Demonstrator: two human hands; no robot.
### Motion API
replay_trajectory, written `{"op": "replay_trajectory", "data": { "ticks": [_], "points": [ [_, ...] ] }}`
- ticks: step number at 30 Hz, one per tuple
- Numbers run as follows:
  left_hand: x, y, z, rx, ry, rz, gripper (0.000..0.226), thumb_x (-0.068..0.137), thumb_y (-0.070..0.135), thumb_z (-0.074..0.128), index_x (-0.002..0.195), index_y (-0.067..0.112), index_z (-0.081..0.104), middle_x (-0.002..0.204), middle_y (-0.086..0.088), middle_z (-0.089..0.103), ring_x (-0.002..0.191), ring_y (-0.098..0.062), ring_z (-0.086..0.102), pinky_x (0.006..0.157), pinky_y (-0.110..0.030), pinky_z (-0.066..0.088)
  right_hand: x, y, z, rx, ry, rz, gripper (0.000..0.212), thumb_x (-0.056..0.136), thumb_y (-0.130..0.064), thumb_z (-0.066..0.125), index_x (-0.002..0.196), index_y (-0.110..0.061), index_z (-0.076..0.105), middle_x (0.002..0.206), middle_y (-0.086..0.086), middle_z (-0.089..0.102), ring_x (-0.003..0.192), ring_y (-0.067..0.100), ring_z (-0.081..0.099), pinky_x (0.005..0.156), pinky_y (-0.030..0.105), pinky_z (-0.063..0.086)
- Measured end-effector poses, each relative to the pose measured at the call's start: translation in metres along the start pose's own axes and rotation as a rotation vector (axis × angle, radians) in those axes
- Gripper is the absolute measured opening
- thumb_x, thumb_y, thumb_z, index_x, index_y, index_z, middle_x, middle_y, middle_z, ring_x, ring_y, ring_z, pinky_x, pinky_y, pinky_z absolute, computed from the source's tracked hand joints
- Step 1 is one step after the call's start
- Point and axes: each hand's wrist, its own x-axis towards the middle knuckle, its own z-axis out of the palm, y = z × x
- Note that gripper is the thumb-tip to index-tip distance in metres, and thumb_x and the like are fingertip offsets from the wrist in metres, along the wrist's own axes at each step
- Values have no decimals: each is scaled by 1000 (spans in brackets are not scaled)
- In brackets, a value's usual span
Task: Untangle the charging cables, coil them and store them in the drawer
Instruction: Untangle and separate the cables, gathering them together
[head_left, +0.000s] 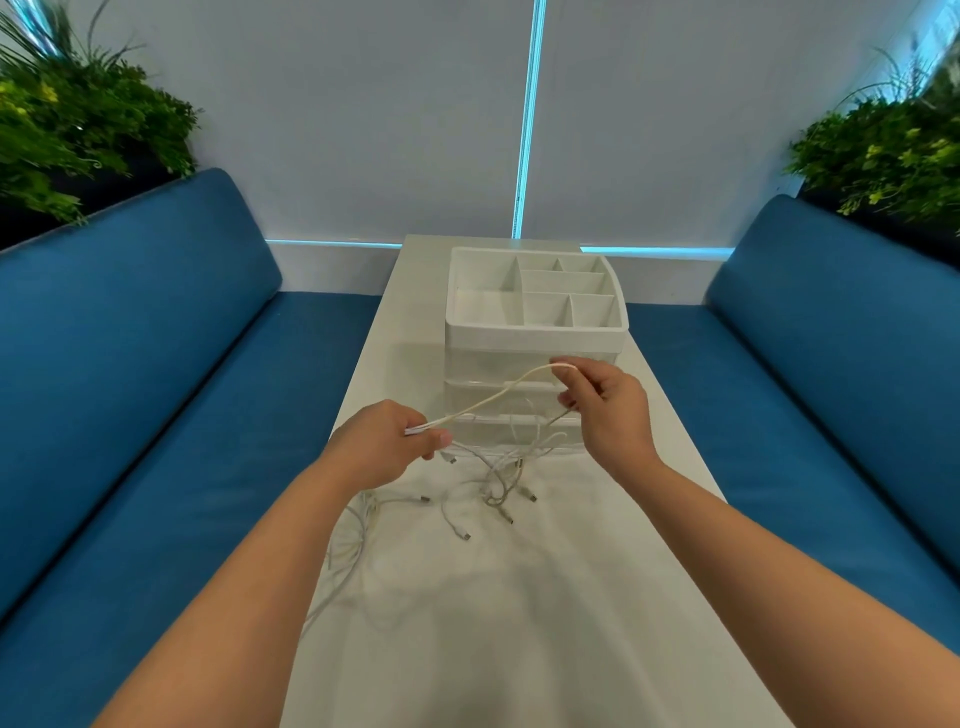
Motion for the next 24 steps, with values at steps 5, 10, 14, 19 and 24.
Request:
{"op": "replay_trajectory", "data": {
  "ticks": [5, 10, 14, 19, 24],
  "points": [
    [0, -2, -8, -129, 19, 25, 41, 89, 56, 62, 74, 19, 72, 53, 2, 38, 51, -14, 35, 52, -27, 30, 6, 8, -7, -328, -57, -146, 28, 99, -14, 53, 120, -29, 64, 90, -1, 49, 79, 5, 52, 73, 3, 39],
    [0, -1, -8, -230, 12, 75, 40, 84, 64, 61, 74, 27, 73, 79, -6, 55, 73, -18, 47, 66, -30, 37, -7, 21, 6, -11, -69, 366, 18, 99, -19, 52, 116, -15, 54, 104, 4, 58, 80, 15, 59, 73, 27, 51],
    [-3, 0, -9, -242, 17, 67, 43, 85, 62, 62, 72, 23, 73, 68, -7, 46, 64, -20, 40, 64, -30, 35, -12, 23, 17, 47, -275, 564, 10, 94, -13, 60, 102, -7, 61, 82, 5, 58, 64, 14, 53, 57, 24, 45],
    [-4, -5, -10, -173, -5, 11, 41, 88, 55, 64, 73, 18, 73, 50, 5, 35, 51, -14, 31, 53, -26, 29, -4, 17, 12, 284, -224, 571, 19, 93, -4, 61, 108, 7, 65, 74, 9, 59, 64, 18, 58, 68, 26, 60],
    [-1, -10, -1, -83, -59, -18, 40, 89, 52, 64, 73, 17, 72, 55, 1, 38, 49, -15, 33, 52, -26, 29, 11, 11, -1, 36, 83, 266, 23, 96, -7, 56, 115, -9, 69, 82, 5, 67, 72, 15, 64, 79, 26, 58]
  ]
}}
